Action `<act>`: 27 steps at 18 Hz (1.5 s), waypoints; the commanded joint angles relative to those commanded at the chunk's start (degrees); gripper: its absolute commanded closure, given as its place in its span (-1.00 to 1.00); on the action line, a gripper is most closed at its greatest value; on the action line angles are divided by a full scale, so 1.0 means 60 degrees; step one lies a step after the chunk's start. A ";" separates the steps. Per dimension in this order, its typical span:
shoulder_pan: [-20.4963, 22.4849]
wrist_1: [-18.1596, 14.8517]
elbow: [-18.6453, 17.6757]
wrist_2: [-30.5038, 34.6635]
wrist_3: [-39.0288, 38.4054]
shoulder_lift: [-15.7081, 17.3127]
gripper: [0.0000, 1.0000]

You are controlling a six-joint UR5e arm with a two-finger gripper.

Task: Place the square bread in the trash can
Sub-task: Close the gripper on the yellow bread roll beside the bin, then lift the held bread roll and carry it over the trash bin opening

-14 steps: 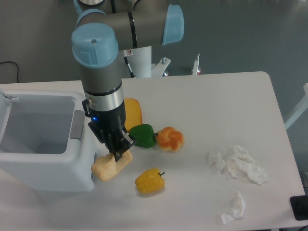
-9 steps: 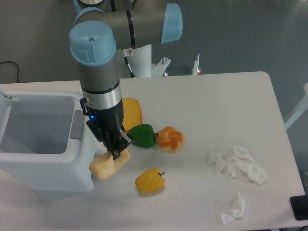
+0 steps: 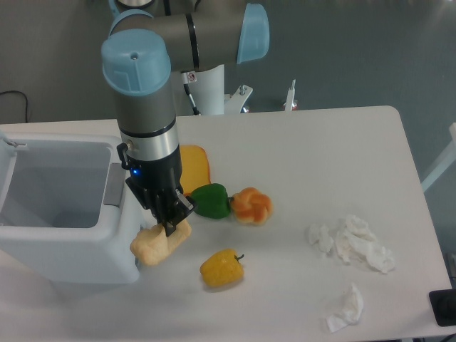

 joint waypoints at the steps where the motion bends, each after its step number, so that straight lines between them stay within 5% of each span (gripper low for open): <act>1: 0.0015 -0.0015 0.0044 0.0000 -0.0015 0.0132 0.71; 10: 0.0044 0.0102 0.0001 -0.0922 -0.1903 0.0748 0.71; 17: 0.0000 0.0102 -0.0467 -0.2226 -0.3089 0.1758 0.71; 27: -0.0803 0.0102 -0.1097 -0.3413 -0.4043 0.1657 0.51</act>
